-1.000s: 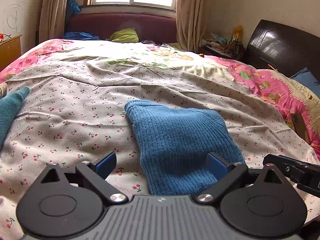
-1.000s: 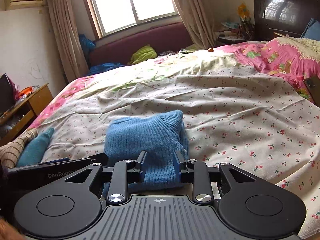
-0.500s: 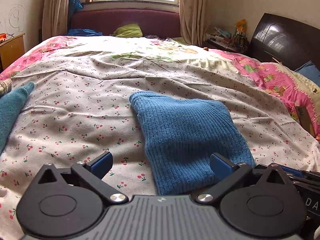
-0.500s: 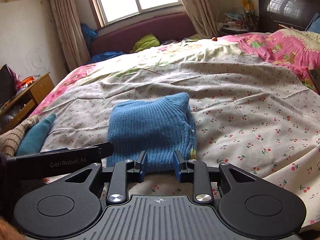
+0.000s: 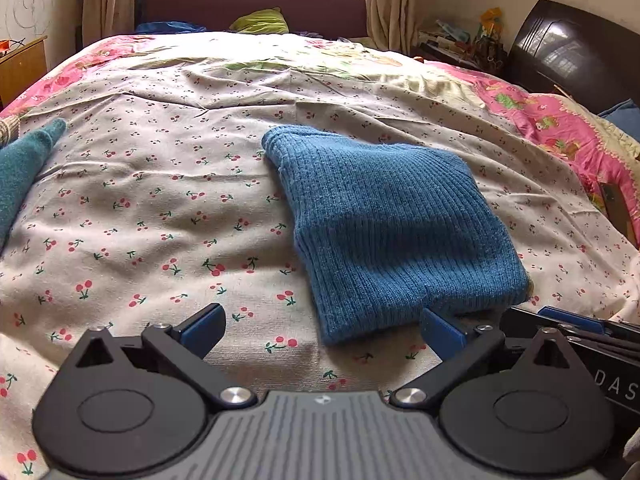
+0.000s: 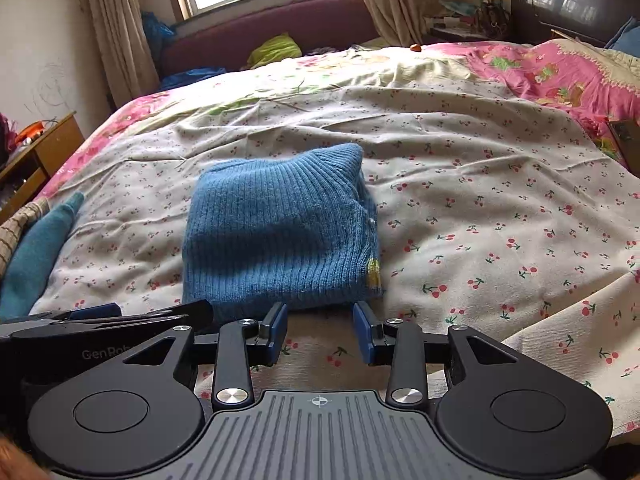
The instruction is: Fold small clothes
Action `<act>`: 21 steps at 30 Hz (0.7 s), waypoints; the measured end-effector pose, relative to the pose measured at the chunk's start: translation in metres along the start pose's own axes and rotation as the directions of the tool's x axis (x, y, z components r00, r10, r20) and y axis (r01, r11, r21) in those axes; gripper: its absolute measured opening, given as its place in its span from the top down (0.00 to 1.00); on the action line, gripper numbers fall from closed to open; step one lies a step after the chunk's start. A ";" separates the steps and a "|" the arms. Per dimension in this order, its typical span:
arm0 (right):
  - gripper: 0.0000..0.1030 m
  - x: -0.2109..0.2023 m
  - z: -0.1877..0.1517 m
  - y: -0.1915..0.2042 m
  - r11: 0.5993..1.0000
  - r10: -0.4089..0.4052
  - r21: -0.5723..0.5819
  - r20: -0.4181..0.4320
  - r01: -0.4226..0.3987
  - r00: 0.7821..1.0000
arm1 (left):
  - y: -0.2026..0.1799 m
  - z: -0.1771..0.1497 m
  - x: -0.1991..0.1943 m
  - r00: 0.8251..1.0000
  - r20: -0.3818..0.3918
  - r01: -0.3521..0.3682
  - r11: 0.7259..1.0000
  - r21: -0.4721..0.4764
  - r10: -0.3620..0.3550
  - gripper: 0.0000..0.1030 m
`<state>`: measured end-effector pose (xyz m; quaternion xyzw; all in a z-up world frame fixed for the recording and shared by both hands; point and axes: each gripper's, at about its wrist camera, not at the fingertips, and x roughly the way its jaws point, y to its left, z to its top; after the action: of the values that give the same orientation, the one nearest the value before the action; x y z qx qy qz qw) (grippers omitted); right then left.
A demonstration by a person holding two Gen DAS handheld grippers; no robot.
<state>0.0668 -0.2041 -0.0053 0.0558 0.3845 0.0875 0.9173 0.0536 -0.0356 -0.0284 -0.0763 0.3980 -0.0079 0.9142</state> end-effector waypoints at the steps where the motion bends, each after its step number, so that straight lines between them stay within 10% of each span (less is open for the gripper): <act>1: 0.65 0.001 0.000 0.000 1.000 -0.004 0.002 -0.003 0.004 1.000 | 0.000 0.000 0.001 1.000 -0.004 -0.002 1.000 0.000 0.002 0.00; 21: 0.59 0.003 0.003 0.002 0.998 -0.062 -0.026 -0.013 0.061 0.998 | 0.003 -0.002 0.007 0.999 -0.038 -0.001 1.000 -0.021 0.001 0.00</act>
<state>0.0704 -0.2013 -0.0047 0.0315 0.3914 0.0645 0.9174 0.0567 -0.0330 -0.0358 -0.0858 0.4152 -0.0047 0.9056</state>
